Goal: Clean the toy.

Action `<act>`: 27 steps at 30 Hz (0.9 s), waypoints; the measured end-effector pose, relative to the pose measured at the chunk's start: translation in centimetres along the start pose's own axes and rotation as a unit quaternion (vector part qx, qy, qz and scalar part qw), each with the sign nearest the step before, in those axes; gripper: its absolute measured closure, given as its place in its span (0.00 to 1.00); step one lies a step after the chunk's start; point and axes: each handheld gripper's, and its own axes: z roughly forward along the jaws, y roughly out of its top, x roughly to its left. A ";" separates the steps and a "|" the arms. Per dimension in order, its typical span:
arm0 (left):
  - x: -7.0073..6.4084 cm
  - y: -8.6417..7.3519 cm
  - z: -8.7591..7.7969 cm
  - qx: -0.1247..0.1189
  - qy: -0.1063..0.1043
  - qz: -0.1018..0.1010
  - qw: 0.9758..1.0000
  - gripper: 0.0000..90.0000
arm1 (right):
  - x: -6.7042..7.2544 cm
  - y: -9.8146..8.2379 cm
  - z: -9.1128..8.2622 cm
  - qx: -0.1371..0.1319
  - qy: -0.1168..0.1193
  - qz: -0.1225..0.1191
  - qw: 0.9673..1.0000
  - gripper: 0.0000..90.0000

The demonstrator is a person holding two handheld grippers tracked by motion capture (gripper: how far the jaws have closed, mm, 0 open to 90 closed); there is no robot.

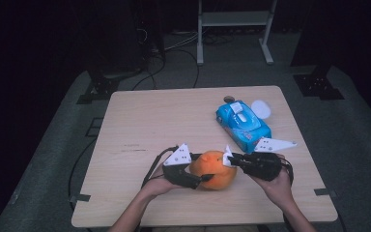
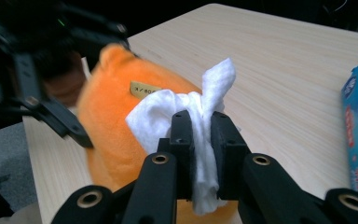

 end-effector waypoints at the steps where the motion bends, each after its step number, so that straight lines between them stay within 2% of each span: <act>1: -0.1 0.1 0.0 0.013 0.004 0.004 1.000 0.33 | 0.0 -0.1 0.3 0.006 -0.001 -0.002 1.000 0.88; 2: 0.0 0.0 0.1 0.025 0.007 0.005 1.000 0.32 | 0.0 -0.3 0.7 0.016 -0.002 -0.001 1.000 0.88; 4: 0.2 -0.6 0.7 0.050 0.010 -0.007 0.999 0.32 | -0.1 -0.9 1.7 0.041 -0.008 -0.002 0.999 0.88; 6: 0.3 -0.8 0.8 0.044 0.012 -0.019 0.999 0.32 | 0.0 -1.2 2.0 0.049 -0.009 0.000 0.999 0.89; 9: -0.1 -0.6 1.2 0.044 0.018 -0.016 0.999 0.32 | 0.8 -0.3 1.5 0.031 -0.010 -0.014 0.999 0.89; 12: -0.7 -0.3 2.1 0.043 0.024 -0.011 0.999 0.32 | 2.2 0.7 1.2 0.009 0.017 -0.032 0.999 0.89; 14: -1.0 0.0 2.1 0.052 0.031 -0.001 0.998 0.31 | 3.3 1.0 1.5 0.018 -0.001 -0.063 0.998 0.88; 15: -0.9 -0.1 2.0 0.051 0.029 0.001 0.998 0.29 | 3.3 1.0 1.6 0.019 -0.006 -0.070 0.997 0.88; 19: 0.0 -0.8 1.6 0.019 0.006 -0.004 1.000 0.18 | 2.2 0.1 1.7 0.032 -0.002 -0.050 0.998 0.88; 22: 0.7 -1.3 1.7 -0.001 -0.005 -0.019 1.000 0.12 | 1.7 -0.3 1.5 0.033 -0.002 -0.042 0.999 0.88; 24: 0.9 -1.6 1.8 -0.011 -0.009 -0.026 1.000 0.11 | 1.5 -0.4 1.4 0.033 -0.003 -0.038 0.999 0.88; 27: 0.9 -1.6 1.7 -0.015 -0.008 -0.018 1.000 0.10 | 1.4 -0.5 1.4 0.033 -0.003 -0.035 0.999 0.88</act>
